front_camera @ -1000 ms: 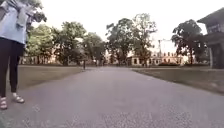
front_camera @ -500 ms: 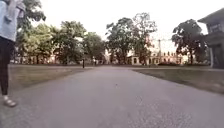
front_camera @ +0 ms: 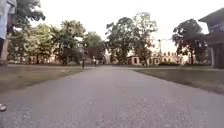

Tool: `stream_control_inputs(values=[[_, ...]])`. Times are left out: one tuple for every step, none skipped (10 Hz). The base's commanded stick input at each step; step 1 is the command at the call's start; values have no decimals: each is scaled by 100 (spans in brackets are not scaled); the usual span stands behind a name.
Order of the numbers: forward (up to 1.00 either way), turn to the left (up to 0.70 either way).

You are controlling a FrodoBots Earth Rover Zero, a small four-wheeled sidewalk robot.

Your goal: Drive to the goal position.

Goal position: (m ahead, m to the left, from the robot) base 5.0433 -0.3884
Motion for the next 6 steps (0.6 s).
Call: stream_control_inputs(values=[[45,0],[45,0],[45,0],[45,0],[45,0],[45,0]])
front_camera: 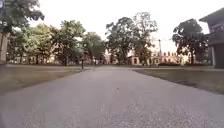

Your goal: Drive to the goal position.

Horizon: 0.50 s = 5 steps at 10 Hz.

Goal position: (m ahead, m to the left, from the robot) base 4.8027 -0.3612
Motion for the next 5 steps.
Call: stream_control_inputs(values=[[45,0],[45,0],[45,0],[45,0],[45,0]])
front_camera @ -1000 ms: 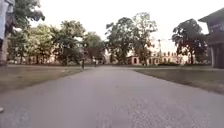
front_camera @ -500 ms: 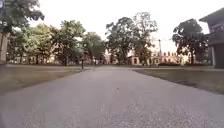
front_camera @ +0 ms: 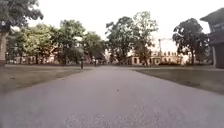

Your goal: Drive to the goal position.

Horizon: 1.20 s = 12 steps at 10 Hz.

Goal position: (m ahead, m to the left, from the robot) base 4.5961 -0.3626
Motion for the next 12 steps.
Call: stream_control_inputs(values=[[45,0],[45,0],[45,0],[45,0],[45,0],[45,0],[45,0],[45,0],[45,0],[45,0],[45,0],[45,0]])
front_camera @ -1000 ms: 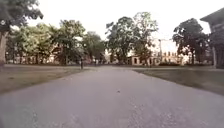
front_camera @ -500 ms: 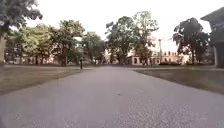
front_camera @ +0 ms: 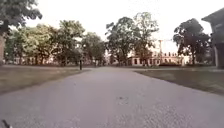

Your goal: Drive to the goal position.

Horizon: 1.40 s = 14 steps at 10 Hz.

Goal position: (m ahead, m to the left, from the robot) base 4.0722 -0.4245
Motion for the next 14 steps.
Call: stream_control_inputs(values=[[45,0],[45,0],[45,0],[45,0],[45,0],[45,0],[45,0],[45,0],[40,0],[19,0],[0,0],[0,0],[0,0],[0,0]])
